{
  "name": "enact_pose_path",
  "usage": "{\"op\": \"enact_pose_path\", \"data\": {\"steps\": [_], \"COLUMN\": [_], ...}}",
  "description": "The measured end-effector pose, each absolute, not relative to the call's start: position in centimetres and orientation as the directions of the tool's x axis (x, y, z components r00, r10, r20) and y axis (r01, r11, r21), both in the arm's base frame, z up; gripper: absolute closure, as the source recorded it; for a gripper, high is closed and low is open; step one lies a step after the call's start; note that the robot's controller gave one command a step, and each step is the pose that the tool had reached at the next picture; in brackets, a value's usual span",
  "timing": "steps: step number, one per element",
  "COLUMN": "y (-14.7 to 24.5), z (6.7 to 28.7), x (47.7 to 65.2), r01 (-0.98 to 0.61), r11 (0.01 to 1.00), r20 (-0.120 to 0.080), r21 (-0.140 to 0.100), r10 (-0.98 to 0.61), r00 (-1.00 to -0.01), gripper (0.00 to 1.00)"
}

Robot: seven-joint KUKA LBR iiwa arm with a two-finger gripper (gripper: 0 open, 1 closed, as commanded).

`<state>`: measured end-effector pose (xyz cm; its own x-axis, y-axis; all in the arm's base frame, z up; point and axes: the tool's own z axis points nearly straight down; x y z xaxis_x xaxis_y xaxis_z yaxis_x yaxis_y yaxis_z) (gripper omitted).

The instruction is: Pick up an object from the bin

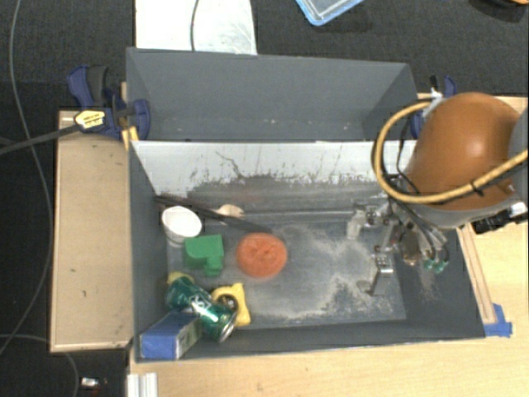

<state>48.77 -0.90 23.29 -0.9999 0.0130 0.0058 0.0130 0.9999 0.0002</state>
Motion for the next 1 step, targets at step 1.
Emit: {"op": "enact_pose_path", "data": {"steps": [1], "y": [-0.86], "z": [23.68], "x": [48.95], "r01": [0.012], "r11": [1.000], "r20": [-0.003], "r21": [0.000], "r10": [0.012], "r00": [-1.000], "gripper": [0.00]}}
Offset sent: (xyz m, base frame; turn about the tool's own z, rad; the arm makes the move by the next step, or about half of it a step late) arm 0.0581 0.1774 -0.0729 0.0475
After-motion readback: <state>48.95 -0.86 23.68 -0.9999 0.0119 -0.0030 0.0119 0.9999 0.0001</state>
